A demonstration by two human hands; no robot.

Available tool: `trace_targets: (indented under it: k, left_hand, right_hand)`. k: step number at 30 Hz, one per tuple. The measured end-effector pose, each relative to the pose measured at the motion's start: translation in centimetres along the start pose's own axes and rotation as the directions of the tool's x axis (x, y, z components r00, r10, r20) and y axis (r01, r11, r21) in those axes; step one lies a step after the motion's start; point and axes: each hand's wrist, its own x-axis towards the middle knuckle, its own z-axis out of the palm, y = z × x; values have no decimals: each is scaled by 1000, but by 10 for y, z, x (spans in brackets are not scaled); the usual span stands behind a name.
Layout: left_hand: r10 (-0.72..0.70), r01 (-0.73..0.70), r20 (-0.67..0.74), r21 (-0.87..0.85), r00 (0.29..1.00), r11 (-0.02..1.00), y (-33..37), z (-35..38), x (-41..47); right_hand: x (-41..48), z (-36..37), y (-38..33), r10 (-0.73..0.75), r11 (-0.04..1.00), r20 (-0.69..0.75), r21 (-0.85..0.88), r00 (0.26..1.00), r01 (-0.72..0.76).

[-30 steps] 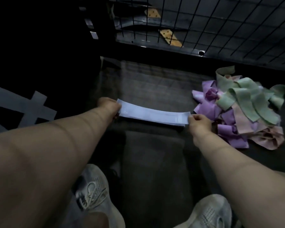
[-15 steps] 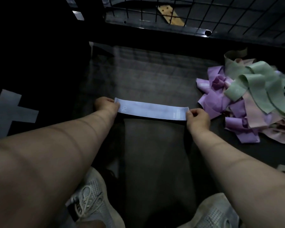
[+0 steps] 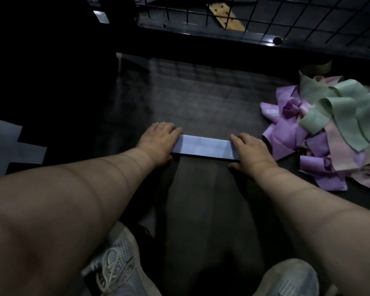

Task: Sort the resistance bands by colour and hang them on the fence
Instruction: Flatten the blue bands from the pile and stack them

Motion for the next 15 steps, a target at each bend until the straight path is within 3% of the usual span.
trace_targets:
  k: [10,13,15]
  left_hand:
    - [-28,28,10,3,1000,1000,2,7,17]
    - [-146,145,-1,-120,989,982,3,6,8]
    - [-402,348,-63,-390,914,852,7,7,-1]
  right_hand:
    - [6,-1,1,-53,996,38,-73,998,56]
    - [-8,9,1,86,981,-137,183,987,-60]
    - [-20,17,-2,370,856,-284,475,884,-206]
